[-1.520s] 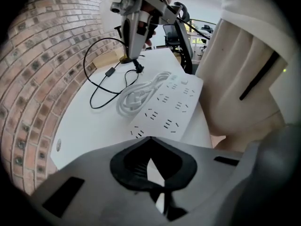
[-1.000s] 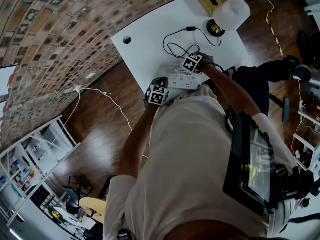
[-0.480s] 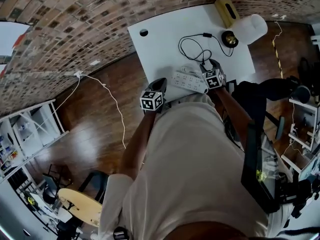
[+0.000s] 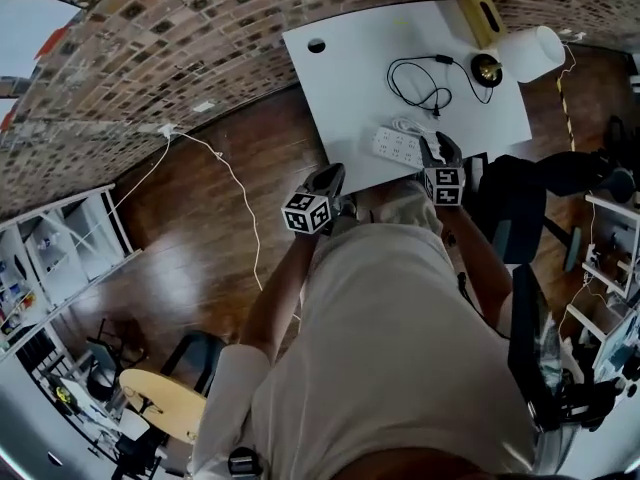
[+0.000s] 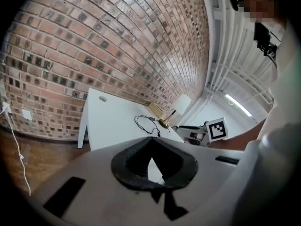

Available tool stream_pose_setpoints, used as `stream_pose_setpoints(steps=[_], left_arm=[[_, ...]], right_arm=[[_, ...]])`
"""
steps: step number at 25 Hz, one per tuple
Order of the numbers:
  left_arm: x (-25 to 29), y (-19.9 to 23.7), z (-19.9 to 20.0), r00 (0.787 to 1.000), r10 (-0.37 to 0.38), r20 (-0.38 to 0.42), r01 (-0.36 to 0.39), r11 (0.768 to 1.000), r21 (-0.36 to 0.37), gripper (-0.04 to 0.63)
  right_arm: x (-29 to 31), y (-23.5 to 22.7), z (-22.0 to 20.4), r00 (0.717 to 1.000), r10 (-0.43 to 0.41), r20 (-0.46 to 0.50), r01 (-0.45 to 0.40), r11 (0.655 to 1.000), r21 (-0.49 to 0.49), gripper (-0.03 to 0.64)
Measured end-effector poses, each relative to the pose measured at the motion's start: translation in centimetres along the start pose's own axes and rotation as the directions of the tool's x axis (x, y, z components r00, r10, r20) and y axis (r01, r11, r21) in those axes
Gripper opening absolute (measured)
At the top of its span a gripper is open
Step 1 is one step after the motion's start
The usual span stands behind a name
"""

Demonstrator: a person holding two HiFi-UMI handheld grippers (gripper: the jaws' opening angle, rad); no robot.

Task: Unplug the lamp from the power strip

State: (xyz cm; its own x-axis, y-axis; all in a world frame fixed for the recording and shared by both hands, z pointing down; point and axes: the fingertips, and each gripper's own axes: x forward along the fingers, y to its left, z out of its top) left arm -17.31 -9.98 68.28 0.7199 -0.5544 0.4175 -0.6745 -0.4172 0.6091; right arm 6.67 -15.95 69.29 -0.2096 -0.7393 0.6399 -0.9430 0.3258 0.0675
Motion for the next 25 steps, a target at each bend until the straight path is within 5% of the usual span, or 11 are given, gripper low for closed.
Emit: stream_pose_setpoints(steps=[6, 12, 19, 25], left_arm=[[-1.5, 1.8, -2.5, 0.995, 0.07, -0.069, -0.065, 0.995, 0.071, 0.003], [-2.5, 0.4, -1.6, 0.99, 0.137, -0.023, -0.134, 0.987, 0.087, 0.003], [-1.8, -6.3, -0.4, 0.983, 0.169, 0.067, -0.174, 0.983, 0.062, 0.003], [-1.1, -13.7, -2.9, 0.983, 0.17, 0.074, -0.18, 0.969, 0.172, 0.003]], right_arm=[[-2.2, 2.9, -1.4, 0.998, 0.064, 0.029, -0.065, 0.998, 0.026, 0.166], [-4.3, 2.5, -0.6, 0.989, 0.114, 0.098, -0.115, 0.993, 0.01, 0.163], [-8.8, -0.2, 0.0, 0.967, 0.183, 0.178, -0.183, 0.983, -0.02, 0.163], [-12.6, -3.8, -4.1, 0.97, 0.181, 0.163, -0.185, 0.983, 0.007, 0.167]])
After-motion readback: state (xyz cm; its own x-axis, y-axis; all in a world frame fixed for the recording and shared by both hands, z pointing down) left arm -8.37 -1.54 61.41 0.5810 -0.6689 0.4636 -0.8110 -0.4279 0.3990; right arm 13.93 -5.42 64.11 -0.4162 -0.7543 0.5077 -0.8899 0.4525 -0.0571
